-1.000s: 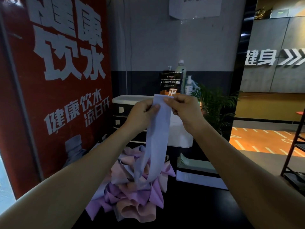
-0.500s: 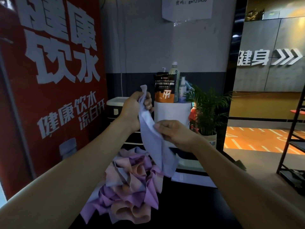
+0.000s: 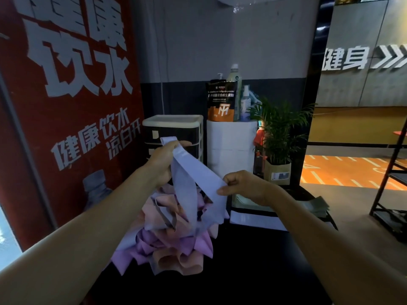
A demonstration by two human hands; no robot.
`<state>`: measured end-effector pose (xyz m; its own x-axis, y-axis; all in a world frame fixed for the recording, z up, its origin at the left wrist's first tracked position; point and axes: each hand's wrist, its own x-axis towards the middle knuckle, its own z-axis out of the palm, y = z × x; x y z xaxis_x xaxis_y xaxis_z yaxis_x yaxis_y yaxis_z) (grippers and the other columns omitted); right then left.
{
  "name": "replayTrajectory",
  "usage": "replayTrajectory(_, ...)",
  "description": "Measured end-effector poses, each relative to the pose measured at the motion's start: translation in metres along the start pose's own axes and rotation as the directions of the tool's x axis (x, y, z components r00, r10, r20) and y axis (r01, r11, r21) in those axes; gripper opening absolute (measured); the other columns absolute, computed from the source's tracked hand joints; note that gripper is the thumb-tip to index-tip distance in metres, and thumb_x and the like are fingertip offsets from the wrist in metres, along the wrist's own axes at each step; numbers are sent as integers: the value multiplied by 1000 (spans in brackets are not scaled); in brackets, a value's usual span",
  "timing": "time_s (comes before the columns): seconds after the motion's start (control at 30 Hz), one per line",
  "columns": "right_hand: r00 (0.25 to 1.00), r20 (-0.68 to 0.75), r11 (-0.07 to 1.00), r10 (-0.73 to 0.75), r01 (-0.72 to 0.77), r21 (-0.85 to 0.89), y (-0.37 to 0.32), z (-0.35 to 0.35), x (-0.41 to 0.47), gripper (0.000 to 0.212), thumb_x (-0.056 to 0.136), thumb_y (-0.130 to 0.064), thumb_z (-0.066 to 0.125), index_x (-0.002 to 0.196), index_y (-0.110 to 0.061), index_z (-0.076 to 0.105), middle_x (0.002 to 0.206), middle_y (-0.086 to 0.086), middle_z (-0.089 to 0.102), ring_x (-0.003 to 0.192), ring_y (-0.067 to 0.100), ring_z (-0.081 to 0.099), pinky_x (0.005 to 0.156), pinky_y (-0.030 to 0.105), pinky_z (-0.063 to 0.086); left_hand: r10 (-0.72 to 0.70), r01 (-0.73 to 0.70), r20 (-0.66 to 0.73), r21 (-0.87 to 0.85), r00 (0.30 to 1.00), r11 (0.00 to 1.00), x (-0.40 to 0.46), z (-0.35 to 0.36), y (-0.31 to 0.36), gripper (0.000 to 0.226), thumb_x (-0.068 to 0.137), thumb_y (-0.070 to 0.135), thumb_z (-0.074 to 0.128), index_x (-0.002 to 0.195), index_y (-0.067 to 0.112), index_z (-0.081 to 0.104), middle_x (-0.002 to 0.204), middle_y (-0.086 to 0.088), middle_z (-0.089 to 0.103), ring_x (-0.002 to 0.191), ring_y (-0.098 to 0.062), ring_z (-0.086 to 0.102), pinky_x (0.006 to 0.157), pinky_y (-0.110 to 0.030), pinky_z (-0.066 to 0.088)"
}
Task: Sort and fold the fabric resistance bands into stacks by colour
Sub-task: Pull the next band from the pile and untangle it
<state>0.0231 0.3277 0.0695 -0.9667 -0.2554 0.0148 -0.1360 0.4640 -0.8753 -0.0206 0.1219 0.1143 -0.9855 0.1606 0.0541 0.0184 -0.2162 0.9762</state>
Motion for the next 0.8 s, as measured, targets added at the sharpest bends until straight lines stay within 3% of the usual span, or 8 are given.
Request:
replayTrajectory(0.07,1000,-22,999,-14,15,48,11,-2,-3,17,83,-8,68,69,-9,59,76,6,57,75,16,50,75,26,41,-32,34,-39,54,999,998,-2,-3,-4,36,102,20,34,130,3,49,130,-21,52,110,-34,55,84,-38,46)
replayTrajectory(0.17,999,42,999,-10,8,40,21,-4,-10,12,83,-8,68,74,-8,60,79,8,56,76,13,50,75,24,41,-6,8,-128,20,992,1000,3,-10,-7,37,97,19,46,129,0,48,135,-21,50,80,-21,59,70,-33,49)
replayTrajectory(0.27,991,118,987,68,-50,-153,32,-5,-17,18,81,-12,71,66,-14,62,65,-4,53,62,2,46,64,13,38,3,-31,-202,-135,979,990,15,-20,-7,25,99,18,46,116,3,56,122,-15,58,74,-17,57,74,-37,48)
replayTrajectory(0.37,980,119,940,161,-115,-322,52,-10,-21,7,80,-18,72,74,-15,71,71,-5,62,66,-2,52,71,17,42,-46,-39,-264,-307,963,951,25,-36,-5,20,100,19,42,90,11,58,95,-8,59,73,-17,57,84,-37,47)
replayTrajectory(0.43,992,25,955,124,-112,-275,61,-13,-21,7,83,-16,69,78,-12,70,73,-3,61,66,-1,51,67,12,41,-75,-22,-273,-336,959,942,30,-46,-9,21,101,21,42,104,11,59,91,-7,58,75,-17,56,84,-35,48)
replayTrajectory(0.57,998,-68,972,-8,-8,-236,57,-3,-15,7,82,0,67,82,-6,69,74,-3,63,61,-8,53,67,7,42,-100,34,-244,-260,965,965,27,-44,-24,39,101,22,39,137,9,43,125,-9,56,77,-14,55,75,-29,45)
replayTrajectory(0.7,990,-121,980,-69,45,-192,47,18,6,12,85,0,64,95,-5,66,79,-3,62,63,-8,54,69,12,44,11,-38,-146,-180,989,983,18,-28,-22,26,100,16,41,122,6,52,92,-4,58,80,-16,57,66,-28,52)
replayTrajectory(0.8,980,-192,997,-50,59,40,30,29,18,34,84,-2,65,117,-3,56,99,5,62,86,8,59,68,8,46,86,-95,-72,-134,994,986,8,-13,-6,14,97,13,46,93,11,60,89,-5,61,76,-16,61,58,-24,57)
